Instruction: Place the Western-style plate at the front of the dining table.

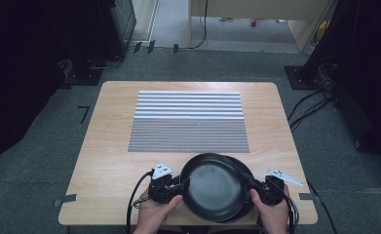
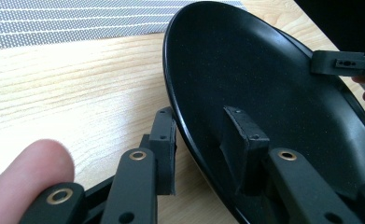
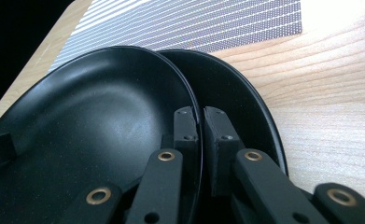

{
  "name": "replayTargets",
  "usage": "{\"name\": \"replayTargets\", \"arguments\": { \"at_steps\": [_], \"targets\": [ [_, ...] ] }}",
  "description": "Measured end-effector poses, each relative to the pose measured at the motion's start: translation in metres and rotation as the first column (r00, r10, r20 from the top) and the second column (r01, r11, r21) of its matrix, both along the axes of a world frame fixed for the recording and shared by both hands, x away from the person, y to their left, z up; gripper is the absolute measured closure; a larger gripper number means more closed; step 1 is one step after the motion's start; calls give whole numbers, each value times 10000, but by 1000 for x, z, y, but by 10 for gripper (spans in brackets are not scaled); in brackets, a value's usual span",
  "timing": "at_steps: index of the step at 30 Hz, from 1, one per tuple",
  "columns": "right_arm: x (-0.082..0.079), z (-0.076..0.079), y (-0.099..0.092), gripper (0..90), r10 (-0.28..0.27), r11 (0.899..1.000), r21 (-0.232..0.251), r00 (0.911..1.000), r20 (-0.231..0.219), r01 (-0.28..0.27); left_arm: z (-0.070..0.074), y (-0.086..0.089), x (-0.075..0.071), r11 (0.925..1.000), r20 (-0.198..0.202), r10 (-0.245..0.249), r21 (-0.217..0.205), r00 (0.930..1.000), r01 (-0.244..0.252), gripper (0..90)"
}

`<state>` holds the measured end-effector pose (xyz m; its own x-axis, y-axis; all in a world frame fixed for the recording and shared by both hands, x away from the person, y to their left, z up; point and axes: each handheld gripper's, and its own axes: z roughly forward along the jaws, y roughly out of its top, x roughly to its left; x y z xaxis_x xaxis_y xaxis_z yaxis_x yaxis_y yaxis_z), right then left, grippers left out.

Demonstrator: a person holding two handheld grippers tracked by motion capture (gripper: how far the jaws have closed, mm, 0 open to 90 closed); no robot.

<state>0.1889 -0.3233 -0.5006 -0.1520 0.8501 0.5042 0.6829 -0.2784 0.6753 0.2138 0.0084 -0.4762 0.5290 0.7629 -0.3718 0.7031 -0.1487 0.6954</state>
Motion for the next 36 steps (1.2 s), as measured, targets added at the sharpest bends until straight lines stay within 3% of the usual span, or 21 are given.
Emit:
{"name": "replayTargets", "arguments": {
  "at_steps": [13, 19, 32, 35, 36],
  "targets": [
    [1, -4, 2, 813, 69, 9998, 179, 10000, -62, -68, -1, 2, 0, 9999, 219, 28, -104, 9998, -26, 683],
    [1, -6, 6, 796, -233, 9991, 339, 9996, -173, 239, -2, 4, 1, 9998, 235, -48, -215, 9997, 53, 688],
    [4, -12, 3, 797, -433, 9928, 1106, 9988, -233, 456, -4, 6, 1, 9989, 207, -130, -441, 9997, 139, 689],
    [3, -10, 6, 788, -404, 9967, 703, 9992, -51, 406, -5, 6, 1, 9983, 114, -44, -572, 9999, 50, 696],
    [1, -8, 10, 782, -408, 9991, 152, 9990, 159, 406, -5, 6, 1, 9985, 136, -62, -547, 9999, 69, 696]
  ]
}}
